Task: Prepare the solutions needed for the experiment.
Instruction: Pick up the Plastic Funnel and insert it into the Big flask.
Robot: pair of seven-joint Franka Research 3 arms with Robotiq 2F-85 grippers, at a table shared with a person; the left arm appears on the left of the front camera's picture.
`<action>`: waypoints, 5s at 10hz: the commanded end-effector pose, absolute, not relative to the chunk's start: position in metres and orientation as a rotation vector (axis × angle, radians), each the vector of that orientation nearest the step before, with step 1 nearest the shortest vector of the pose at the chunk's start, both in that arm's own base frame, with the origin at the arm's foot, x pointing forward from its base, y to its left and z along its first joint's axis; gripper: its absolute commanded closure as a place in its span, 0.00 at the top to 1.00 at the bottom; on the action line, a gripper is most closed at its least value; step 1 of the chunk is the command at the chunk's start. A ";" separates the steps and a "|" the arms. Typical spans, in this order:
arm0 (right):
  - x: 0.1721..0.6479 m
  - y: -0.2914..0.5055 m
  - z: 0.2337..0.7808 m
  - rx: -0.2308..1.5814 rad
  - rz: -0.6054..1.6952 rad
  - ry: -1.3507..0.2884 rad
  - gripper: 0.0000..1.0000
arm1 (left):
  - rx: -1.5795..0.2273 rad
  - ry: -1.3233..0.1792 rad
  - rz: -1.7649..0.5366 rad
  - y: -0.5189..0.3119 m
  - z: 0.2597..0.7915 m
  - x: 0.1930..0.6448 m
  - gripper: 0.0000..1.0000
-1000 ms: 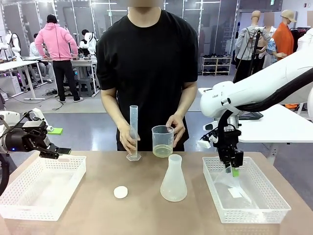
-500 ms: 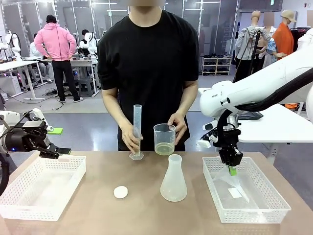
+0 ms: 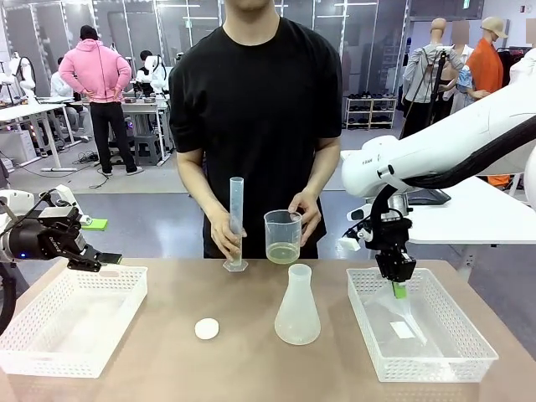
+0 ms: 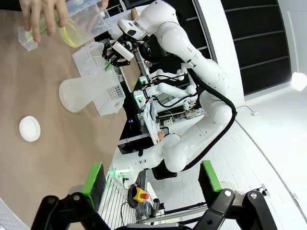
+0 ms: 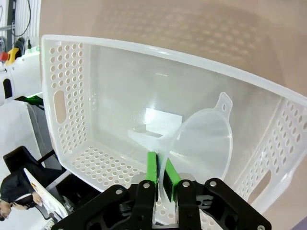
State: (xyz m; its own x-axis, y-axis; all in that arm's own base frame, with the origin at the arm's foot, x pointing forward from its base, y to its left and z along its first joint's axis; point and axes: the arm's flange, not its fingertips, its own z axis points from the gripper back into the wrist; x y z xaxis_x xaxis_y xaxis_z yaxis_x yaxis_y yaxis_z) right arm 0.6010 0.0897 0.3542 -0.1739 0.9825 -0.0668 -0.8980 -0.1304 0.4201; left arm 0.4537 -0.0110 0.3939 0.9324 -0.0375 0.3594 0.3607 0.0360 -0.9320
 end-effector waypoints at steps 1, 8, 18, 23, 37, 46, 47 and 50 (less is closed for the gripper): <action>0.588 0.095 0.377 0.180 1.617 0.370 0.00 | -1.498 -0.273 -0.313 -0.012 0.397 0.454 1.00; 0.514 0.128 0.517 -0.198 1.428 -0.063 0.00 | -1.498 -0.273 -0.313 -0.012 0.397 0.454 1.00; 0.464 0.149 0.573 -0.322 1.415 -0.254 0.00 | -1.498 -0.273 -0.313 -0.012 0.397 0.454 1.00; 0.461 0.148 0.572 -0.311 1.408 -0.264 0.06 | -1.498 -0.273 -0.313 -0.012 0.397 0.454 1.00; 0.371 0.239 0.584 -0.218 1.670 -0.773 0.06 | -1.498 -0.273 -0.313 -0.012 0.397 0.454 1.00; 0.373 0.240 0.569 -0.227 1.686 -0.711 0.06 | -1.498 -0.273 -0.313 -0.012 0.397 0.454 1.00; 0.373 0.240 0.568 -0.230 1.691 -0.697 0.06 | -1.498 -0.273 -0.313 -0.012 0.397 0.454 1.00; 0.372 0.240 0.554 -0.258 1.699 -0.681 0.06 | -1.498 -0.273 -0.313 -0.012 0.397 0.454 1.00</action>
